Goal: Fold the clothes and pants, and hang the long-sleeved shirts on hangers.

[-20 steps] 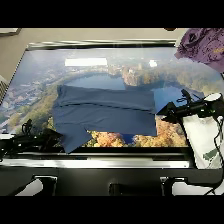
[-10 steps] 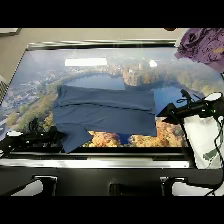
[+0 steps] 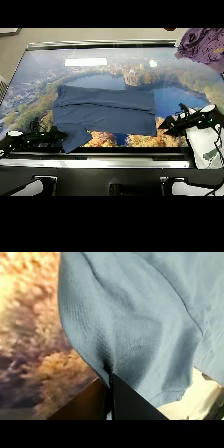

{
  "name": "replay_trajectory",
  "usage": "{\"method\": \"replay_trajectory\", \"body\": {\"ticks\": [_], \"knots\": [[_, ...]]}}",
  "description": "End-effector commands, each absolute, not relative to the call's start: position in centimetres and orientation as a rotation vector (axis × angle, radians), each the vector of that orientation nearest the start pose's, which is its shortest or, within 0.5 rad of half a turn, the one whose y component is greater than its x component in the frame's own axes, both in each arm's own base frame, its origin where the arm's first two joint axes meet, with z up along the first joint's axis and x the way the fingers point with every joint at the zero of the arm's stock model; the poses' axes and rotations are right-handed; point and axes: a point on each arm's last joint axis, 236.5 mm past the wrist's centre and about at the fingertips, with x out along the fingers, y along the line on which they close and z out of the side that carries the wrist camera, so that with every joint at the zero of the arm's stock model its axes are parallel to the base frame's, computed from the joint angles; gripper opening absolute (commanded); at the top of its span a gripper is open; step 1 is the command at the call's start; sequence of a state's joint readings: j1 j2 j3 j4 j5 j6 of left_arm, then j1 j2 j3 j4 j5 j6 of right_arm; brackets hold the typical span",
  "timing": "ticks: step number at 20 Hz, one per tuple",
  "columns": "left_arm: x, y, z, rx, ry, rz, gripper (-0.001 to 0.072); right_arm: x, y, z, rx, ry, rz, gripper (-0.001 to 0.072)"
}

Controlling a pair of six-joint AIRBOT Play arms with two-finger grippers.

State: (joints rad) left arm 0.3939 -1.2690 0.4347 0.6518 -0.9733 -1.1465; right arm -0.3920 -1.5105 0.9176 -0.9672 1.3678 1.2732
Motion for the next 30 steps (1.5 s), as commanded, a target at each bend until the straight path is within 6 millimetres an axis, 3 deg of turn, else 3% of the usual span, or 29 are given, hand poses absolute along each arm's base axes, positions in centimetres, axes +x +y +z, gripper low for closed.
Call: {"method": "replay_trajectory", "body": {"ticks": [1,6,11,12,14,16,18,21,23,24,28,30], "knots": [[25.9,-6.4,-12.2,-1.007,1.391,-0.137,0.0022,28.3,3.2,-10.8,0.822,1.633,0.276,0.0471],[25.8,-6.4,-12.1,-1.008,1.393,-0.139,0.0022,29.9,3.9,-10.5,0.872,1.56,0.287,0.0468],[25.8,-6.4,-12.1,-1.008,1.393,-0.14,0.0022,28.4,4.8,-10.8,0.905,1.602,0.303,0.0458],[25.8,-6.4,-12.1,-1.008,1.393,-0.14,0.0022,28.1,4.9,-11.0,0.91,1.606,0.306,0.0384],[25.8,-6.4,-12.1,-1.008,1.393,-0.139,0.0022,28.3,5.0,-11.2,0.911,1.587,0.302,0.0338],[25.8,-6.4,-12.1,-1.008,1.393,-0.14,0.0022,29.2,5.1,-10.9,0.942,1.55,0.298,0.0336],[25.8,-6.4,-12.2,-1.007,1.392,-0.14,0.0022,29.8,5.4,-10.7,0.962,1.527,0.304,0.0284],[25.8,-6.4,-12.2,-1.004,1.391,-0.141,0.0021,29.7,5.5,-10.5,0.967,1.531,0.311,0.0273],[25.8,-6.4,-12.2,-0.999,1.39,-0.146,0.0021,29.5,5.8,-10.2,0.962,1.534,0.341,0.0062],[25.9,-6.4,-12.1,-0.998,1.389,-0.147,0.002,29.3,5.9,-10.1,0.963,1.538,0.354,0.0031],[27.2,-5.4,-9.0,-0.948,1.324,-0.178,0.0018,28.6,6.0,-8.5,0.929,1.547,0.372,0.003],[26.2,-4.4,-6.9,-0.88,1.333,-0.169,0.0017,27.3,5.2,-7.4,0.856,1.575,0.342,0.003]]}}
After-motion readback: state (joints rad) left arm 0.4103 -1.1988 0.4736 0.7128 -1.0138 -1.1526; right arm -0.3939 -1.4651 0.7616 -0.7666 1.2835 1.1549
